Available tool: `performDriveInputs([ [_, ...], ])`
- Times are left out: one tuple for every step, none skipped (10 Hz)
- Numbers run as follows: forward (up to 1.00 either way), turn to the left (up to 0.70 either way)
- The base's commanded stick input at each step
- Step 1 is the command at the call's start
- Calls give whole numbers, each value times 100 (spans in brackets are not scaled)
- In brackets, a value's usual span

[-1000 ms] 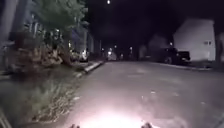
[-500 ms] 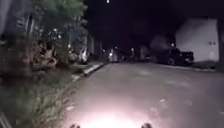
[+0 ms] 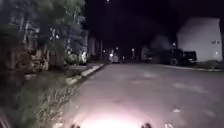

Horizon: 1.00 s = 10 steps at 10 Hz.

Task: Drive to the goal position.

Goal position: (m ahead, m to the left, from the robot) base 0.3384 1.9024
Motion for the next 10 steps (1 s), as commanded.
performDriveInputs([
  [70,0],
  [70,0],
  [70,0],
  [70,0],
  [70,0],
  [70,0],
  [70,0],
  [70,0],
  [70,0],
  [70,0],
])
